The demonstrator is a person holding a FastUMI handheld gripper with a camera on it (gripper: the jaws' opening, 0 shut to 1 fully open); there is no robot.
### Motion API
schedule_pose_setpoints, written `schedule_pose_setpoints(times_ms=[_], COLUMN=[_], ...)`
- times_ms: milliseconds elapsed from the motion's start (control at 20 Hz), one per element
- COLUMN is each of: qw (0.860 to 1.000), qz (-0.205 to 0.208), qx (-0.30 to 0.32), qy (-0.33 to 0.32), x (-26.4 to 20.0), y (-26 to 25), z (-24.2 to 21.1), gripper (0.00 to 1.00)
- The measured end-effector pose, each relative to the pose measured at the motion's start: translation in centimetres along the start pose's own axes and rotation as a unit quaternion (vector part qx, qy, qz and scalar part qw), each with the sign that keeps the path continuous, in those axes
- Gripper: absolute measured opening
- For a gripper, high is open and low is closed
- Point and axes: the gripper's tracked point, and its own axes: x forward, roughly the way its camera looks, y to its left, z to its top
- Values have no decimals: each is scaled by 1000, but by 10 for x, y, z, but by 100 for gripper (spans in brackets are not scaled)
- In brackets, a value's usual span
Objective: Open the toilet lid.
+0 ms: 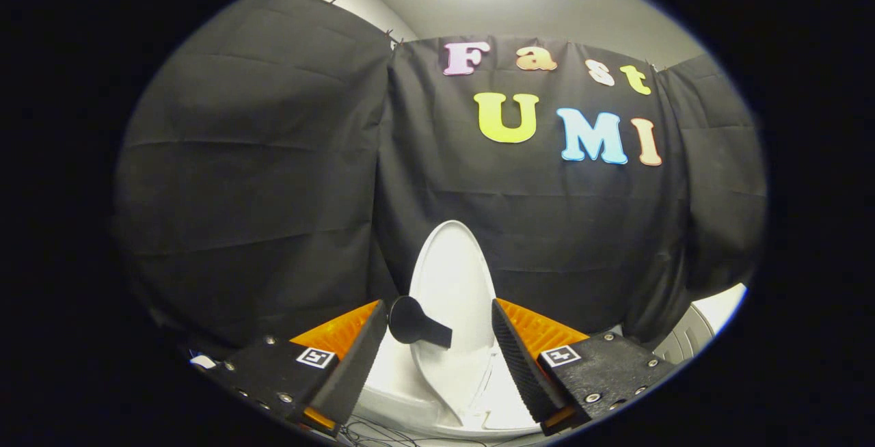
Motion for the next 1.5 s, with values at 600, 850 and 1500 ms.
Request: schedule_pose_setpoints(times_ms=[600, 850, 1500], qw=[995, 990, 972], qz=[-87, -131, -223], qx=[-12, -37, -63], qy=[-47, -46, -50], x=[-67, -92, -169], y=[-169, -227, -369], z=[48, 47, 15], gripper=[95, 95, 95])
